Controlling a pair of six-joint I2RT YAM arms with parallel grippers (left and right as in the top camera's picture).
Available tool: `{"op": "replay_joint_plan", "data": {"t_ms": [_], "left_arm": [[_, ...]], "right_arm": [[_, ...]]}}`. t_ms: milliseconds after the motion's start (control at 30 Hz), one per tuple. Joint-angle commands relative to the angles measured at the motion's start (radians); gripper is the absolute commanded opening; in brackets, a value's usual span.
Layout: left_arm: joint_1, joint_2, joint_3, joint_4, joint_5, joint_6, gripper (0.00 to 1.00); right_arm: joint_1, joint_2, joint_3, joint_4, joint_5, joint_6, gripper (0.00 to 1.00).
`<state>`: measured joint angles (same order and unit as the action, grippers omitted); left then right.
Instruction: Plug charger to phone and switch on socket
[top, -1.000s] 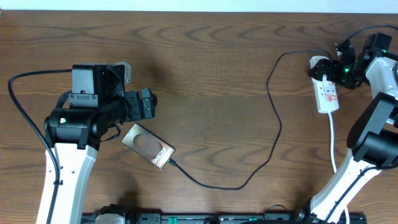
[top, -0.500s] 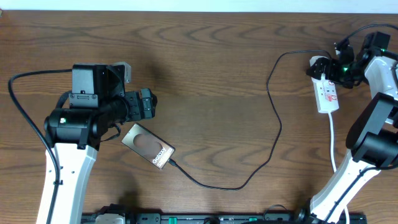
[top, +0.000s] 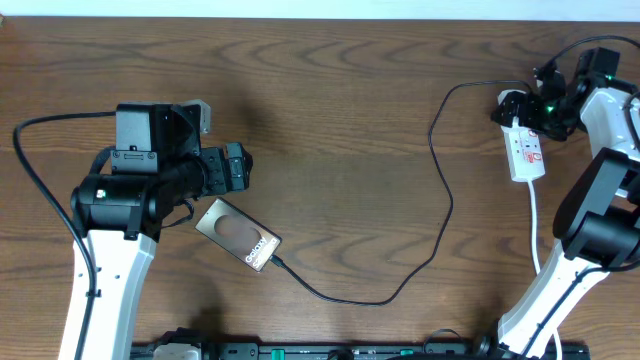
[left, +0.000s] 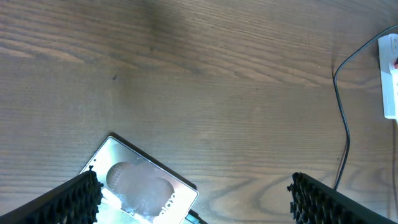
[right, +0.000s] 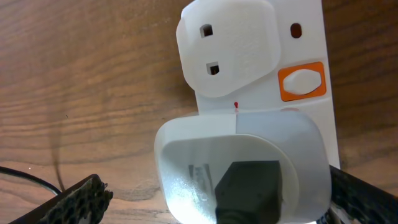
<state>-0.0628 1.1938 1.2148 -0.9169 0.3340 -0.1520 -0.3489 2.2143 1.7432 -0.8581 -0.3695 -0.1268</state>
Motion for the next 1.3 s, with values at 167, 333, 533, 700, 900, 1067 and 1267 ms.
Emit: {"op": "replay_joint_plan", "data": {"t_ms": [167, 333, 533, 700, 900, 1067, 1267], "left_arm": [[-0.003, 0.003, -0.016, -0.011, -0.006, 0.018, 0.95], [-0.003, 0.003, -0.016, -0.011, -0.006, 0.018, 0.95], [-0.003, 0.003, -0.016, -0.020, -0.006, 0.018, 0.95], [-0.003, 0.003, -0.018, -0.028, -0.006, 0.021, 0.95], [-0.003, 0.003, -0.019, -0.029, -0.006, 0.021, 0.95], [-0.003, 0.003, -0.020, -0.030, -0.013, 0.021, 0.95], [-0.003, 0.003, -0.020, -0.030, -0.013, 0.021, 0.95]], "right_arm": [[0.040, 0.064, 0.024, -0.101, -0.051, 0.050, 0.99], [0.040, 0.064, 0.031, -0.102, -0.047, 0.050, 0.99], [0.040, 0.064, 0.053, -0.111, -0.047, 0.043, 0.99], [0.040, 0.064, 0.099, -0.139, -0.047, 0.043, 0.99], [0.040, 0.064, 0.121, -0.159, -0.045, 0.032, 0.99], [0.040, 0.064, 0.121, -0.155, 0.008, 0.032, 0.99], [0.038, 0.064, 0.135, -0.140, 0.091, 0.033, 0.99]]}}
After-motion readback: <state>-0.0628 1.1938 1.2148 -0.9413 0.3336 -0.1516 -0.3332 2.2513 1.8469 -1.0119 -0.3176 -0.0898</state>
